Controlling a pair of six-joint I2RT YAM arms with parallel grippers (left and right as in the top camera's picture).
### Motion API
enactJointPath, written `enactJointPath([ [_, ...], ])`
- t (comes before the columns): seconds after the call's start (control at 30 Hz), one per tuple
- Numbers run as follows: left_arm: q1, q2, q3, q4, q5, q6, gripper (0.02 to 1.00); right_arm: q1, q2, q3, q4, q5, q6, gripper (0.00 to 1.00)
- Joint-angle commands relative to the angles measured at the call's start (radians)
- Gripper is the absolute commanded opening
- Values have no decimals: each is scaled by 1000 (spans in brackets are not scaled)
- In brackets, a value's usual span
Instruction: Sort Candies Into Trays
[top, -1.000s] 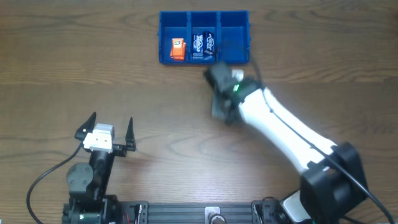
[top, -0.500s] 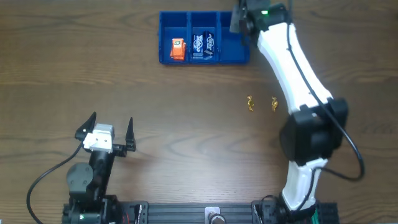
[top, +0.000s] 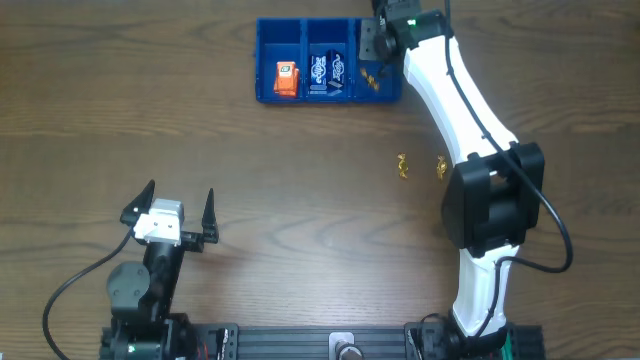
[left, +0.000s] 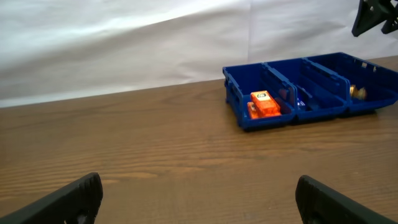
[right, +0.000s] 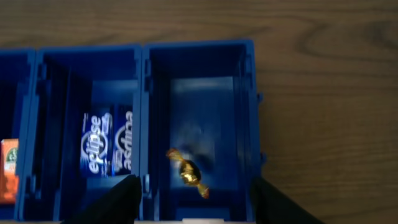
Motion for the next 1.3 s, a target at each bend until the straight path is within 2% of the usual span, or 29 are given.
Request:
enactJointPath([
  [0.03, -1, -6, -19, -33, 21, 10, 998, 3, -56, -76, -2, 2, -21, 612],
  [0.17, -1, -6, -19, -33, 21, 10, 998, 3, -224, -316, 36, 2, -19, 623],
  [0.23, -1, -6, -19, -33, 21, 10, 996, 3, -356, -510, 95, 0, -2, 625],
  [0.33, -1, -6, -19, -33, 21, 10, 998, 3, -522, -771, 184, -44, 15, 630],
  [0.5, -1, -6, -19, -33, 21, 10, 998, 3, -546, -970, 222, -97, 48, 632],
  [1.07, -1, -6, -19, -33, 21, 10, 998, -37, -375, -1038, 400, -57, 69, 623],
  [1.2, -1, -6, -19, -33, 21, 10, 998, -37, -375, -1038, 403, -58, 66, 555],
  [1.3, -1, -6, -19, -33, 21, 10, 998, -37, -359, -1038, 405, -57, 66, 540],
])
